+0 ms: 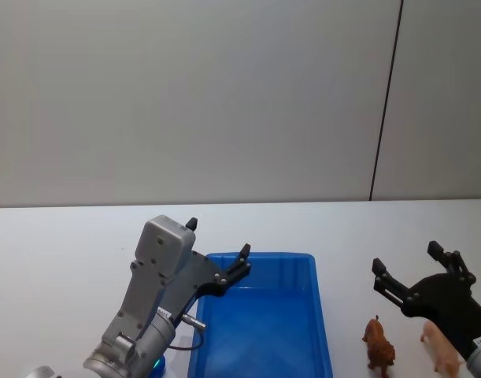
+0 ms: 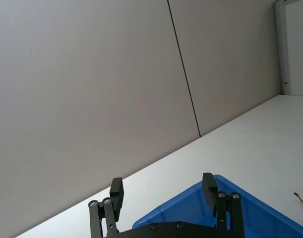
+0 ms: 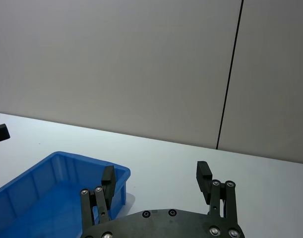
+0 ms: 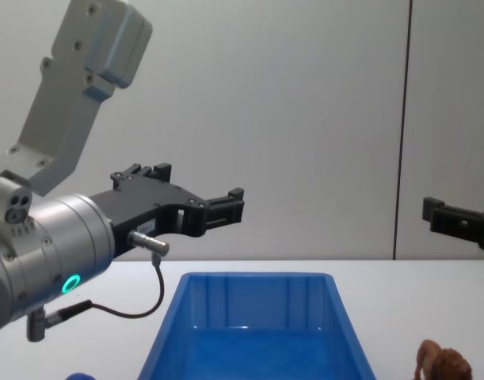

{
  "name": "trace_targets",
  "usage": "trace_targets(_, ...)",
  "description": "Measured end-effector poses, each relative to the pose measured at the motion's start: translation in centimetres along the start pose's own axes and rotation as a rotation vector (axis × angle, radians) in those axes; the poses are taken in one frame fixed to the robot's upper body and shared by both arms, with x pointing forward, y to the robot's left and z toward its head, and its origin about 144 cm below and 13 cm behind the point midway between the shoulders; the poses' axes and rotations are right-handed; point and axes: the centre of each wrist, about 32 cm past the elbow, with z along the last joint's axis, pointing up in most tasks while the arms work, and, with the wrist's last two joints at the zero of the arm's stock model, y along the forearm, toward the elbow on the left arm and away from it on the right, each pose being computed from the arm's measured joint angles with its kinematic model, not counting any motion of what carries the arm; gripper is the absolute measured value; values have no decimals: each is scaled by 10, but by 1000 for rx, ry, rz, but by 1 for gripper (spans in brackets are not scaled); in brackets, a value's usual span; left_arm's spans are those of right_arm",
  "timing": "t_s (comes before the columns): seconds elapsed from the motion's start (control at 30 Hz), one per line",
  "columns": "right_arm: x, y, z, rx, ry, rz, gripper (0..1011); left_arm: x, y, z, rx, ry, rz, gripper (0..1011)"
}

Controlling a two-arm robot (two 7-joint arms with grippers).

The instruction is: Pick up the two dolls from the table and place them into the box.

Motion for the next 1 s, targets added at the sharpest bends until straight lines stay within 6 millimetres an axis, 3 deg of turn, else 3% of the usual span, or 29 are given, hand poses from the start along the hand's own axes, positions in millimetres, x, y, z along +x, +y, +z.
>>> trace_targets(1.0,5,-1,-2,-24,7,-3,1001,0,0,0,0,0,0,1001)
